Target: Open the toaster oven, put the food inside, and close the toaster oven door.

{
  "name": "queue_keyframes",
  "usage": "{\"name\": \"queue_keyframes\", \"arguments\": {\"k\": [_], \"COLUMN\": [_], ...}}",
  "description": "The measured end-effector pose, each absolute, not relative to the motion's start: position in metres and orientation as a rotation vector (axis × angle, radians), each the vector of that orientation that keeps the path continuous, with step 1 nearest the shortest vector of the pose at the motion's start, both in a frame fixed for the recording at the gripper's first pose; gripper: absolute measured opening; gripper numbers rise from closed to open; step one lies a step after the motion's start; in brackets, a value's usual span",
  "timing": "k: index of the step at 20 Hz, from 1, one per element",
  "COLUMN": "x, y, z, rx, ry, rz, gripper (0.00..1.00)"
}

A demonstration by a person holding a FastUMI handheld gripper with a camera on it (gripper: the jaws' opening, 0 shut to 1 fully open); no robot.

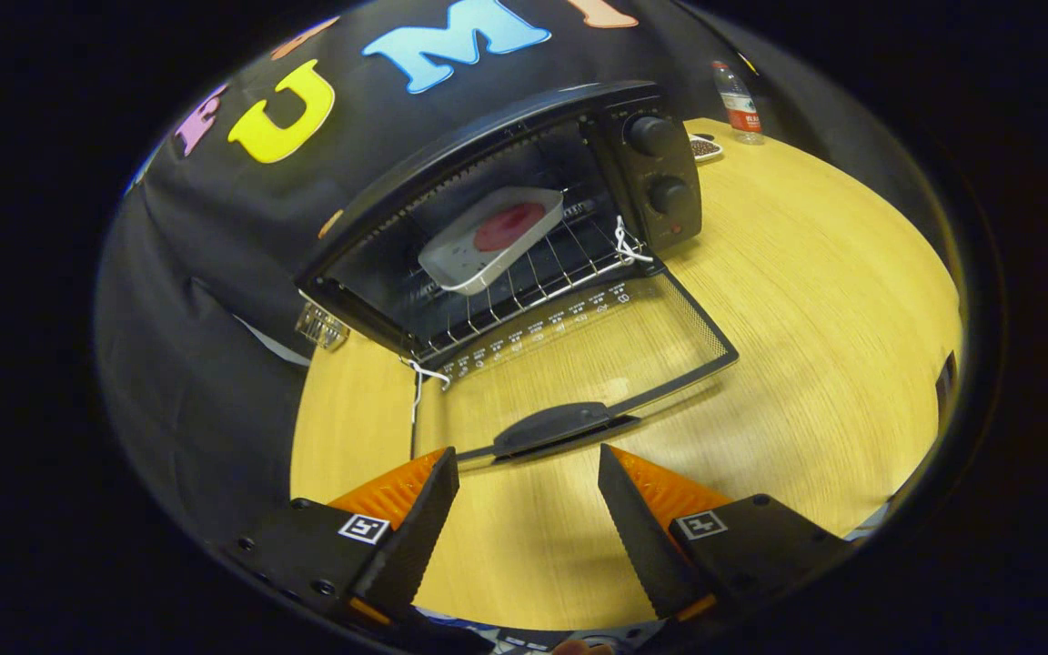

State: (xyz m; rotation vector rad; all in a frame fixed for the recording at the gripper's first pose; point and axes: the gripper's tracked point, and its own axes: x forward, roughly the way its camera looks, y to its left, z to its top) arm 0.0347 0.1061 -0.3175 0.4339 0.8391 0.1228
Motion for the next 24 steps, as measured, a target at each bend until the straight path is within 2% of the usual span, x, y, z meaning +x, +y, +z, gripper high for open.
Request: {"name": "queue_keyframes", "arguments": {"k": [4, 7, 24], "x": [0.019, 0.02, 0.055], "y": [0.075, 0.072, 0.092], "z": [-0.352, -0.366, -0.369], "rx": [0.1, -0.042, 0.0], "ry": [0.932, 0.954, 0.995], "rz": [0.037, 0.043, 0.008], "gripper": [0.98, 0.98, 0.99]}}
